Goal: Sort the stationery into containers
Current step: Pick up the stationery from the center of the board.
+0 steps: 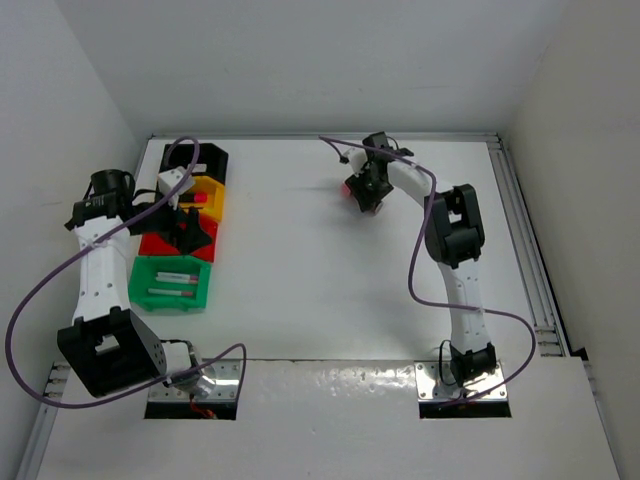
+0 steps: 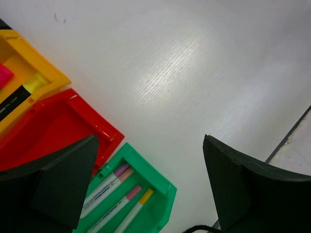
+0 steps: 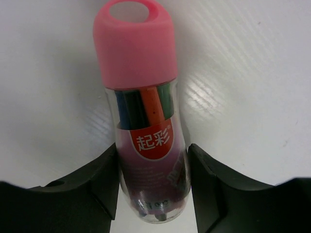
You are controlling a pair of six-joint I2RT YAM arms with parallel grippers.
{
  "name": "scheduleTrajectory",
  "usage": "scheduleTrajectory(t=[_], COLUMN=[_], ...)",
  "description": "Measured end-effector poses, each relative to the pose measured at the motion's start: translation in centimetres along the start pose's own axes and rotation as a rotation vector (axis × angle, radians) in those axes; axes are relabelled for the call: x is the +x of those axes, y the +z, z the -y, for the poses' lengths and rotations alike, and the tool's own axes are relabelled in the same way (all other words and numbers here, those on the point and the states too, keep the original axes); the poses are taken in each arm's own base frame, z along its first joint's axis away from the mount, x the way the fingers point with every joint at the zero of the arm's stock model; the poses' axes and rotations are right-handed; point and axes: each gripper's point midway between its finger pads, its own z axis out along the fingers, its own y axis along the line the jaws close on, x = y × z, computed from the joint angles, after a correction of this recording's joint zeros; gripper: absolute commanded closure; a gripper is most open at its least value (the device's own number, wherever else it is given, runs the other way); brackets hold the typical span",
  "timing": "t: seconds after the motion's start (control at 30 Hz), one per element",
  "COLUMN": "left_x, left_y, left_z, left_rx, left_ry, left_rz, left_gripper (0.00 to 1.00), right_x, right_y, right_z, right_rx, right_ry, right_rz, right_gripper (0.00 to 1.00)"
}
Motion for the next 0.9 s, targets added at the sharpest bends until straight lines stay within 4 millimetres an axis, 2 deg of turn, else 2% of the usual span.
scheduleTrajectory(t=[0.1, 0.2, 0.27, 0.37, 0.4, 0.5, 0.6, 0.67, 0.77, 0.9], left_x=[-0.6, -1.8, -2.6, -3.3, -3.3, -3.9, -7.1, -9.4, -11.8, -13.1], left_y=[0.0, -0.2, -0.1, 0.7, 1.0, 1.3, 0.5, 0.0, -0.2, 0.3], left_z=[0.4, 0.8, 1.6, 2.9, 3.4, 4.8, 6.3, 7.3, 8.6, 8.9], left_rx=[0.015, 0.019, 0.034, 0.069, 0.076, 0.094, 0.117, 0.141, 0.183, 0.219], left_ry=[-0.035, -0.085, -0.148, -0.302, -0.357, -0.492, -0.518, -0.515, -0.541, -0.598], left_rz=[0.033, 0.105, 0.172, 0.297, 0.338, 0.415, 0.502, 0.561, 0.621, 0.642], left_gripper=[0.05, 0.04, 0.04, 0.04, 0.01, 0.00, 0.00, 0.00, 0.01, 0.00], right_x=[0.3, 1.5, 1.9, 0.4, -0.9, -5.4, -9.6, -11.7, -13.0, -12.5], right_y=[-0.3, -1.2, -2.5, -6.2, -8.1, -14.4, -21.4, -24.9, -28.0, -29.3], right_z=[-1.0, -3.4, -5.6, -8.9, -10.0, -12.6, -15.1, -16.9, -19.8, -24.0], right_rx=[-0.026, -0.098, -0.167, -0.275, -0.311, -0.419, -0.577, -0.691, -0.870, -1.066], right_ry=[-0.004, 0.030, 0.083, 0.184, 0.222, 0.311, 0.368, 0.388, 0.411, 0.455], right_rz=[-0.008, -0.021, -0.010, 0.083, 0.145, 0.378, 0.588, 0.679, 0.741, 0.678], right_gripper=[1.00, 1.00, 1.00, 1.00, 1.00, 1.00, 1.00, 1.00, 1.00, 1.00])
